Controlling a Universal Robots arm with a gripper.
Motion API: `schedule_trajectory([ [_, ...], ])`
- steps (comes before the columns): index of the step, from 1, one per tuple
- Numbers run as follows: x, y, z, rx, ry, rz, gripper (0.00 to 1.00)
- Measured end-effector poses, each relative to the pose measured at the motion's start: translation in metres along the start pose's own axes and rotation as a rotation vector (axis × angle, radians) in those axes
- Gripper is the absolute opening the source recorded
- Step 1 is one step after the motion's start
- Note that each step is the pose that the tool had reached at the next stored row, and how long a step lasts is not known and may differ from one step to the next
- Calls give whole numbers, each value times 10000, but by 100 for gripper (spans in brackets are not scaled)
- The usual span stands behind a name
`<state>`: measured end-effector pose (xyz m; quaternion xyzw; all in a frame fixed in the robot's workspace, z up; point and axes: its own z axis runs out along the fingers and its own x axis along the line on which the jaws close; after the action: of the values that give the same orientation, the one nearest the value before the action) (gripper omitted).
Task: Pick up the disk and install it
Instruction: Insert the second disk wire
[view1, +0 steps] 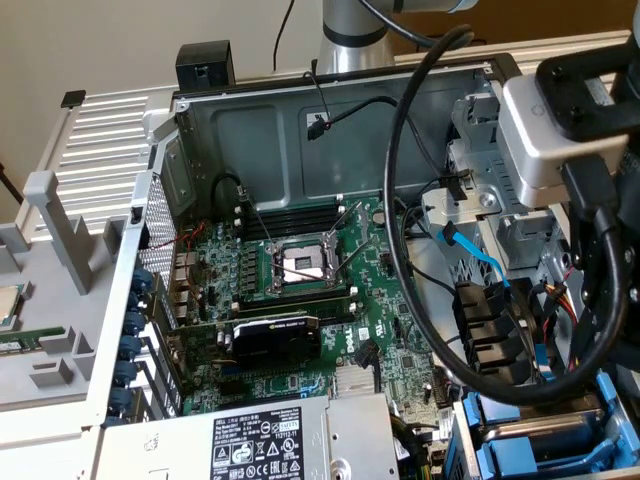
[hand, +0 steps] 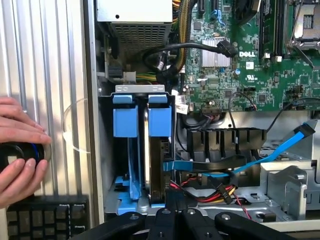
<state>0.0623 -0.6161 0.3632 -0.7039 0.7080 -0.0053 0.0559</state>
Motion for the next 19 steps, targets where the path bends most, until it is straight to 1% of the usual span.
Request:
schedule_trajectory([
  [5, -6, -1, 0, -49, -58, -677, 11],
  [19, -8, -1, 0, -230, -277, -3196, 11],
])
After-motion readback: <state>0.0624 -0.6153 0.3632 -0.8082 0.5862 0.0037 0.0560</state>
